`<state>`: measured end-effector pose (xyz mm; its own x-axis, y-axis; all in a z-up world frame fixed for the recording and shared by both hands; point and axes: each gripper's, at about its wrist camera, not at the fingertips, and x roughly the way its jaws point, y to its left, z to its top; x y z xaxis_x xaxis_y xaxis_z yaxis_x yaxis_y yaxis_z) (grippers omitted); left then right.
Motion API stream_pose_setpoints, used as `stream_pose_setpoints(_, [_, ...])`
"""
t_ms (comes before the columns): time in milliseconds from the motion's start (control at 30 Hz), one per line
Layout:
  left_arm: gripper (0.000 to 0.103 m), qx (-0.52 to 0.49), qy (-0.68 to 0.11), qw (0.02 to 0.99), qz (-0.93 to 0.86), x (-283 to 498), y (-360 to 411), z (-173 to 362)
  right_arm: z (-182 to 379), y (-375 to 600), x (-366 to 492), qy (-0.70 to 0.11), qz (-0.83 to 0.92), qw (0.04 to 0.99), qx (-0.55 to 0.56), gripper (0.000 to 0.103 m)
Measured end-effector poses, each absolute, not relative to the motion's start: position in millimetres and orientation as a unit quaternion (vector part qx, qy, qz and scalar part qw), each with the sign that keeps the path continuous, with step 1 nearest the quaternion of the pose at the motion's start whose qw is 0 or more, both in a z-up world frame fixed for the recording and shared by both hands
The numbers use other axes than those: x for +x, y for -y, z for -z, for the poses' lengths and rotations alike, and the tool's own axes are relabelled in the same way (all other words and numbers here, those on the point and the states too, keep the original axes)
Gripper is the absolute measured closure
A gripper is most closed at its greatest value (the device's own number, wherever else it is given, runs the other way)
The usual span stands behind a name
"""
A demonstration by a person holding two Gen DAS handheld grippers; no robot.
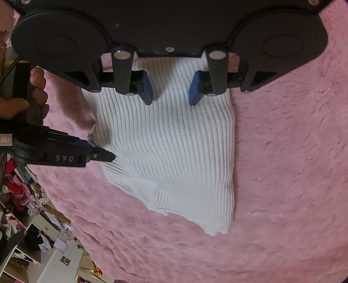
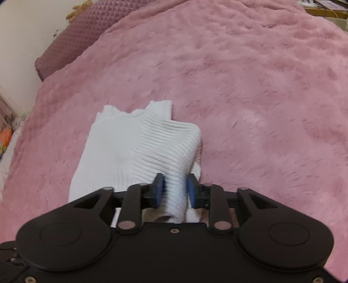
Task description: Fold small clothes
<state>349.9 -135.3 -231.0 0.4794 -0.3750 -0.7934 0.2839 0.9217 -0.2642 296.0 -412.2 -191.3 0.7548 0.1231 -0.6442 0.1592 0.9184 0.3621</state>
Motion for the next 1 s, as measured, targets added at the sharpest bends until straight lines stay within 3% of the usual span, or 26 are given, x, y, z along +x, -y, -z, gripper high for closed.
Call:
stream_pose_setpoints(200, [0.065, -0.064, -0.431, 0.88, 0.188, 361.6, 123.2, 202.7, 160.5, 397.5, 301.8, -0.292, -0.017, 0.946, 0.138, 0.066])
stream_pose_setpoints(633, [0.065, -0.071, -0.442, 0.88, 0.158, 441.1, 129.2, 224.4, 196.8, 372.3, 383.7, -0.356, -0.06, 0.932, 0.038, 0.068])
stream_pose_setpoints(1000, [0.061, -0.063, -0.453, 0.877, 0.148, 450.9, 132.7, 247.8, 212.4, 387.5, 394.9, -0.357, -0.062, 0.929, 0.07, 0.068])
